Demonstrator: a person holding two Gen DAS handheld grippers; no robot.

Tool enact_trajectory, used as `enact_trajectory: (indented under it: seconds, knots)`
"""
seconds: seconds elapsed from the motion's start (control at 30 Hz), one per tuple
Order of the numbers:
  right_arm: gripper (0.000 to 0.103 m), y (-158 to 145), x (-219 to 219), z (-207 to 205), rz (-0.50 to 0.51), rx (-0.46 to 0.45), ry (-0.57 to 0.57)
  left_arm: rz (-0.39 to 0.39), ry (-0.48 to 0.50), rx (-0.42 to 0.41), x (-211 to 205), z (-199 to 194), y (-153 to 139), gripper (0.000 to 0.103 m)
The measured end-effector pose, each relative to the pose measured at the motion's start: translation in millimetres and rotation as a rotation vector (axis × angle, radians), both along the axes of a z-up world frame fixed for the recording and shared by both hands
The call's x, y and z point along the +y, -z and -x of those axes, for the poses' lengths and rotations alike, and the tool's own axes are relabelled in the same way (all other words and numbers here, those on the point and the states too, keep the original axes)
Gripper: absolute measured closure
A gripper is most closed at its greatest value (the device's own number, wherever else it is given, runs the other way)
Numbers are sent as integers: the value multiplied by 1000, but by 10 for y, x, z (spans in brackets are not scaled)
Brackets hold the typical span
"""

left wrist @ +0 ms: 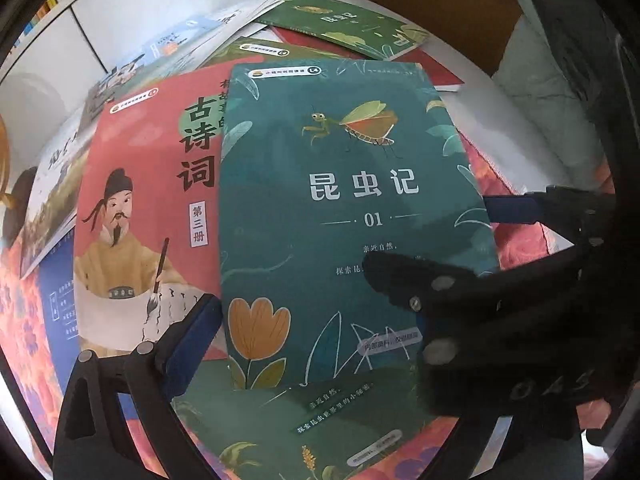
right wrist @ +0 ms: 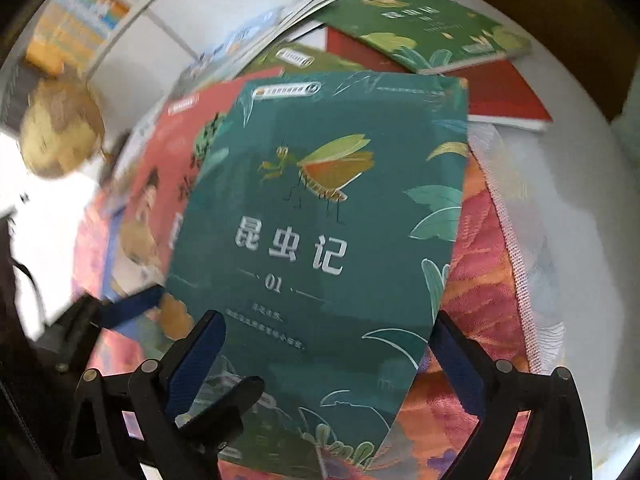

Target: Organize books

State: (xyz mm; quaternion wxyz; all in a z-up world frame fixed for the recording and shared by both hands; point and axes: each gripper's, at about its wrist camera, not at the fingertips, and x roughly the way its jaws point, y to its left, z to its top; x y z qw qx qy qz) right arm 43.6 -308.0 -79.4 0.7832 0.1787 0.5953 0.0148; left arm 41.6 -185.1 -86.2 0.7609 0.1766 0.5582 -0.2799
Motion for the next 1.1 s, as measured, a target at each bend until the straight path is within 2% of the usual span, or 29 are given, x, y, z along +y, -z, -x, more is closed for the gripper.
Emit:
enact_trajectory:
  seconds: [0.13, 0.3, 0.43, 0.53, 0.67, 0.73, 0.77, 0.83, 0.93, 1.1]
  knots:
    - [2, 4, -76, 4, -94, -3, 15, 51, -41, 48, 148, -53, -57, 6]
    - [2, -47, 34, 104, -102, 8, -20, 48, 9, 27, 199, 106, -190, 6]
    - [2, -47, 164, 274, -121, 29, -62, 46, 5, 35, 336, 324, -229, 7]
    - [2, -4, 329, 410, -128, 58, -121, 69, -28, 92, 524, 523, -192, 7]
    - [1, 67, 452, 807, -217, 107, -229, 93, -70, 219, 846, 888, -77, 7]
    - [2, 70, 451, 969, -246, 100, -271, 79, -100, 247, 953, 923, 11, 7]
    - [6, 77, 415, 1011, -248, 95, -261, 66, -121, 246, 994, 901, 39, 8]
    - [9, 110, 260, 1009, -307, 84, -190, 73, -160, 251, 1062, 790, 55, 22]
    - [13, 148, 127, 920, -357, 49, -101, 95, -214, 235, 1114, 593, 45, 22]
    - [14, 141, 203, 775, -349, 11, -69, 69, -203, 232, 1022, 487, 95, 22]
